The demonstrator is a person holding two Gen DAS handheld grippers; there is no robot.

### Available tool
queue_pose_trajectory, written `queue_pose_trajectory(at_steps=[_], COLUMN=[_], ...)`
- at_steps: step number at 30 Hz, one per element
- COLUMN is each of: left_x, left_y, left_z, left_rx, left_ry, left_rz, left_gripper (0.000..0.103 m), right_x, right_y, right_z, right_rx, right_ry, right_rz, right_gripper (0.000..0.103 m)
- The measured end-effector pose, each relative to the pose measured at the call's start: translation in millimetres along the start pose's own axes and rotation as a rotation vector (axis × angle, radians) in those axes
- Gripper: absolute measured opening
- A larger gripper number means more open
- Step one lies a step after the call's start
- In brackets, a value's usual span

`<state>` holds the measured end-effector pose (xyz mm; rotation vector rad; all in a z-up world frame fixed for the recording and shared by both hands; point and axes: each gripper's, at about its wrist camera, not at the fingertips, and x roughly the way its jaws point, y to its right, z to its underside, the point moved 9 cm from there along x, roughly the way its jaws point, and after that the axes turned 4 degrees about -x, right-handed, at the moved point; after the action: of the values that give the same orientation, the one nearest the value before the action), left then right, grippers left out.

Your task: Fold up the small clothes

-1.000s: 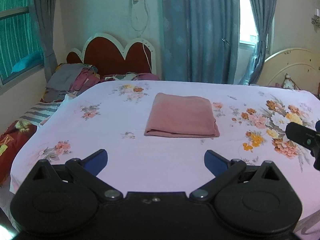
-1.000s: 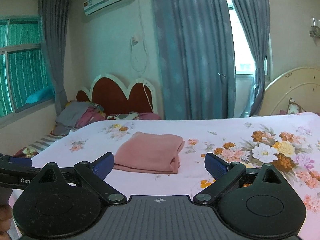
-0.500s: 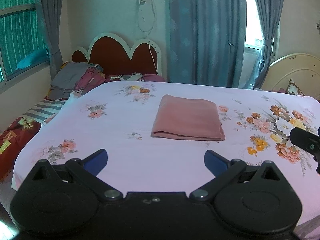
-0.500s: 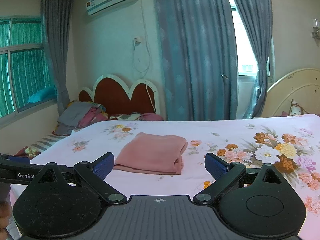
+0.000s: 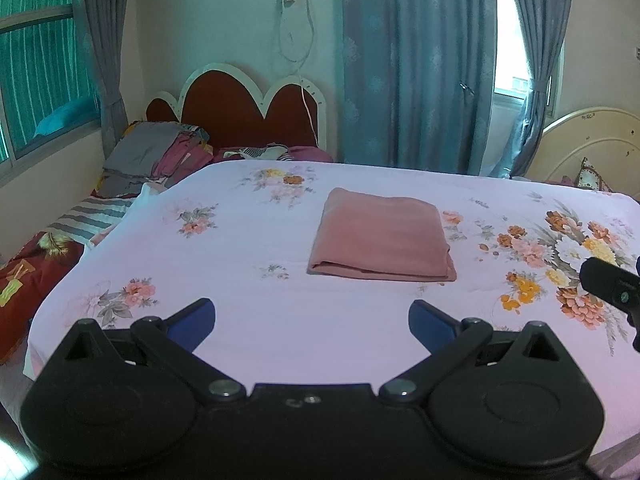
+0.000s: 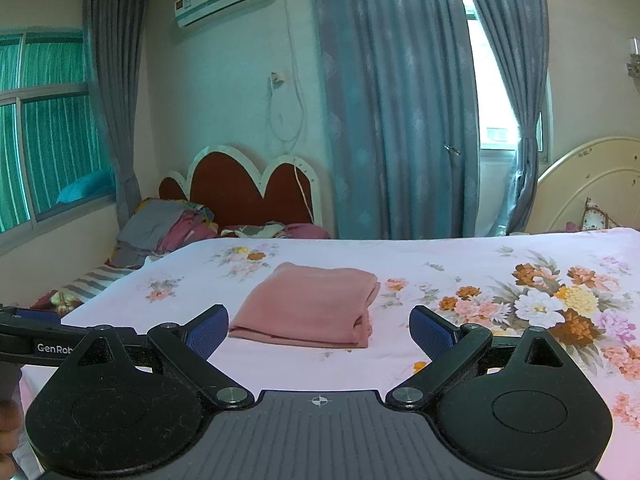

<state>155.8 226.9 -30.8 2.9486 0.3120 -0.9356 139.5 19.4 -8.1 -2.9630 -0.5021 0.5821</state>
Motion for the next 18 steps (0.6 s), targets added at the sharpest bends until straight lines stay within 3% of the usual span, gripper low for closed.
queue_pose_trajectory(at_steps=[18], left_x=[8], left_y=[-7], left_z=[1], left_rx=[-0.006], left_ry=[-0.021], left_rz=[-0.008], left_gripper=[0.103], right_x=[13], right_y=[-6], right_z=[2], right_rx=[0.001], right_ry=[-0.016], right_rz=[-0.013], right_gripper=[0.096])
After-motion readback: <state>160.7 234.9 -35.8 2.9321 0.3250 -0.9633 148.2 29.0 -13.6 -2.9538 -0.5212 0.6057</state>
